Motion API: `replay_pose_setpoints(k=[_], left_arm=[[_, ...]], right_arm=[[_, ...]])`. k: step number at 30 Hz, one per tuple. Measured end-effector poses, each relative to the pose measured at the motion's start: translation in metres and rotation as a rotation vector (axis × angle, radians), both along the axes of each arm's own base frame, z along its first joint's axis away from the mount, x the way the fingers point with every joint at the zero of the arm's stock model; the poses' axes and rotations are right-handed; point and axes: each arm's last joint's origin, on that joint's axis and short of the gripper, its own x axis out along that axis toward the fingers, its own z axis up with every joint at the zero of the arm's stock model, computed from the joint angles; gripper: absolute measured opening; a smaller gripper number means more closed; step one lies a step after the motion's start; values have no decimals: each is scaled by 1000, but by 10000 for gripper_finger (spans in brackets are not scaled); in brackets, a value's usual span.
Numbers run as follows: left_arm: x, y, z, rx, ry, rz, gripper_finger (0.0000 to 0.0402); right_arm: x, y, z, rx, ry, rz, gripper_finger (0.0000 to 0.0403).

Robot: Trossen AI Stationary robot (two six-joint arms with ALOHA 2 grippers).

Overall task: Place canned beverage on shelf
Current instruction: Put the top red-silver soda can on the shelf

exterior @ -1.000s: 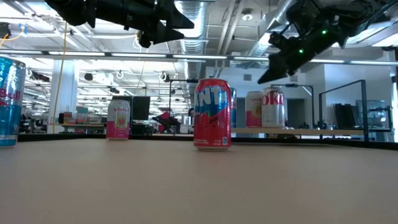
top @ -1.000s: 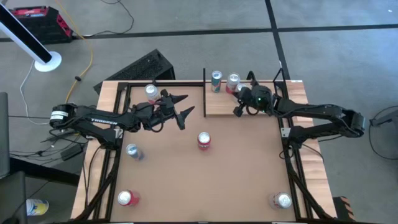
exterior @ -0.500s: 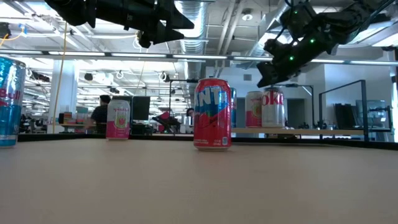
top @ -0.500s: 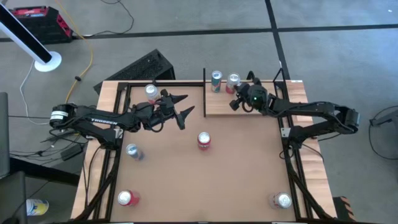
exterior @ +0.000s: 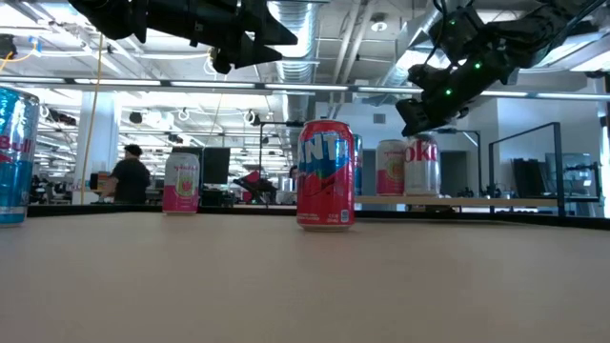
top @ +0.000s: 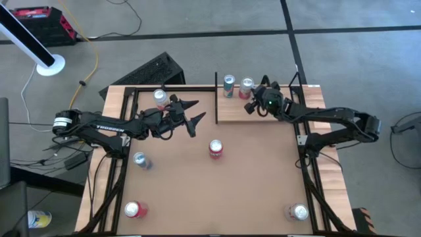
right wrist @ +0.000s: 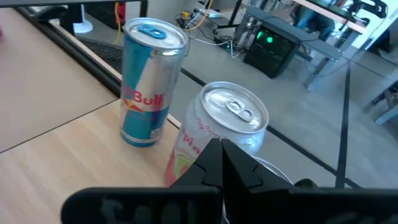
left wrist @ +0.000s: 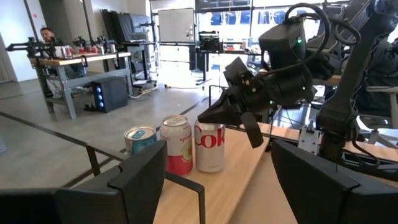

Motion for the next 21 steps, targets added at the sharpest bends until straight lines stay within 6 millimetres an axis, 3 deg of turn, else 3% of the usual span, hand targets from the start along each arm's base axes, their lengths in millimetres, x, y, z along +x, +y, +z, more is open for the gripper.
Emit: replay_pose_setpoints(k=[21], left_arm=[[0, 0, -2, -5, 19, 0, 272]], right_arm=[[-24, -18, -4, 40, 121, -107, 21]])
